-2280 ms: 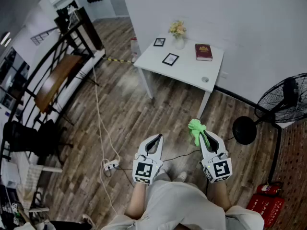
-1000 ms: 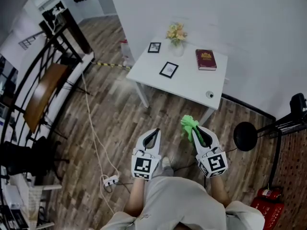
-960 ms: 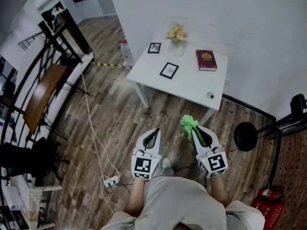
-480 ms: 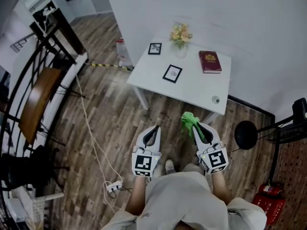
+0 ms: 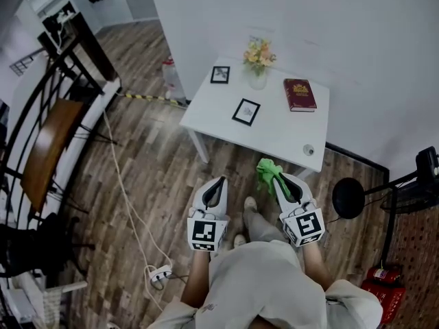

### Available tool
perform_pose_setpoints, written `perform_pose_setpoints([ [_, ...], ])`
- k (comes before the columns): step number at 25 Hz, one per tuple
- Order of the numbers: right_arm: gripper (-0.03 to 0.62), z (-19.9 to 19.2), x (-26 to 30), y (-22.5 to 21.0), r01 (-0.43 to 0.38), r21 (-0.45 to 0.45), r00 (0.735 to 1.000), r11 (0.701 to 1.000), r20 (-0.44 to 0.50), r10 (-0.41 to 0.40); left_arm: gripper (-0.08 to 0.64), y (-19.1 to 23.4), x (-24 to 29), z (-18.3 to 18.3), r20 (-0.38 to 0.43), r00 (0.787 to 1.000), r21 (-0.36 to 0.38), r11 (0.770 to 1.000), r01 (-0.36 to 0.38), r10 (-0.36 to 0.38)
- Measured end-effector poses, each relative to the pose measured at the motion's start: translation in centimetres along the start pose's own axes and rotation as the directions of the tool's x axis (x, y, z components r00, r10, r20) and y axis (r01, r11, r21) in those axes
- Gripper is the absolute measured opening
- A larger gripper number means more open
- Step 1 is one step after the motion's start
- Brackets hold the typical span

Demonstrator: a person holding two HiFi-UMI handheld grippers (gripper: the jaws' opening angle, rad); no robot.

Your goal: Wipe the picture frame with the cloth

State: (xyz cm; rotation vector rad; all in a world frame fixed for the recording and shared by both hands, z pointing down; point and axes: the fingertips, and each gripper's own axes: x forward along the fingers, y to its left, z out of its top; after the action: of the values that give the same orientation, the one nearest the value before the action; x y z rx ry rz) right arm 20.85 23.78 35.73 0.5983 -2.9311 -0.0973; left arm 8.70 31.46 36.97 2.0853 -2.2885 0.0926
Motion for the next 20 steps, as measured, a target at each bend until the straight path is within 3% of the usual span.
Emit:
perform_pose_setpoints([
  [12, 0.044, -0.2, 7.2, -3.8, -0.006, 0.059, 1.000, 0.998, 0.020, 0.005, 0.020, 3.6, 6.4, -0.5, -0.035, 0.999, 0.014, 1.000, -0.007, 0.008],
  [20, 0.044, -0.5, 14.0, -8.3, -0.036, 0.092, 0.999, 0.995, -0.021, 0.038, 0.020, 7.2, 12.9, -0.8, -0.084, 0.996, -0.007, 1.000, -0.027, 0.026],
])
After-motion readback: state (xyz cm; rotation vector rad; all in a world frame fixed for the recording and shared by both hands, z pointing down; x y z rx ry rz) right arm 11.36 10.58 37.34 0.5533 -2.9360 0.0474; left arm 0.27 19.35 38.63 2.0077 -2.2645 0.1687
